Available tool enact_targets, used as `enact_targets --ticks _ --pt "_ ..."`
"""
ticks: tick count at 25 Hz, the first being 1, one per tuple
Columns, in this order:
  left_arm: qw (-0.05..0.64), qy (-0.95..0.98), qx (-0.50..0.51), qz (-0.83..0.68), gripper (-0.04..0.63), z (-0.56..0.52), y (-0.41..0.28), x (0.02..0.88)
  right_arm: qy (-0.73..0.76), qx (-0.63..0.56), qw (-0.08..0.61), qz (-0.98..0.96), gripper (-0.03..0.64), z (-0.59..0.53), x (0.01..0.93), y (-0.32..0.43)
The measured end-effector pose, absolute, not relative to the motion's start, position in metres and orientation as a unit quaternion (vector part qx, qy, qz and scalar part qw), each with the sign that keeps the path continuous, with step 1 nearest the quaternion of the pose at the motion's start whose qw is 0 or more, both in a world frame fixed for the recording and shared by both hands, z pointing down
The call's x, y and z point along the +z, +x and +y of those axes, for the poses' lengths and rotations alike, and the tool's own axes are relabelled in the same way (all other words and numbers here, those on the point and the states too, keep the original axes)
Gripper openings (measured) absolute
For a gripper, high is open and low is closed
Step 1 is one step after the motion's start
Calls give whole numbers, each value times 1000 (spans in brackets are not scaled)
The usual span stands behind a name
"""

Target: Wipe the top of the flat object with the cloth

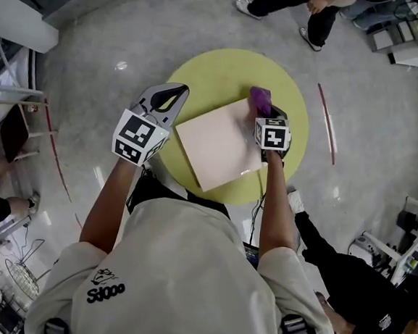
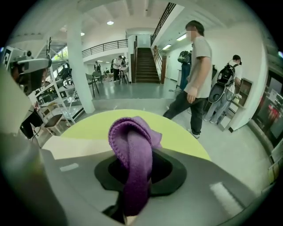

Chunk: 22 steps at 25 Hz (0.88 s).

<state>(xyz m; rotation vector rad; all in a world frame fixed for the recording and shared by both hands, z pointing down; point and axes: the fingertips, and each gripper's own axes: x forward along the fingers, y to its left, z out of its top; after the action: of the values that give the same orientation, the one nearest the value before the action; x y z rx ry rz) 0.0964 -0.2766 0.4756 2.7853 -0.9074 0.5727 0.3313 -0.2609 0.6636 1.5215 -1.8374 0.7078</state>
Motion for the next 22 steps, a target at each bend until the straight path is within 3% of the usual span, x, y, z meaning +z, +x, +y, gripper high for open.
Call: enact_targets --ticks 11,22 --pt "87 925 198 -311 2 -268 79 482 515 247 386 -724 86 -231 673 284" --pt "93 917 196 -334 2 -253 58 484 463 224 392 -763 86 -215 671 224"
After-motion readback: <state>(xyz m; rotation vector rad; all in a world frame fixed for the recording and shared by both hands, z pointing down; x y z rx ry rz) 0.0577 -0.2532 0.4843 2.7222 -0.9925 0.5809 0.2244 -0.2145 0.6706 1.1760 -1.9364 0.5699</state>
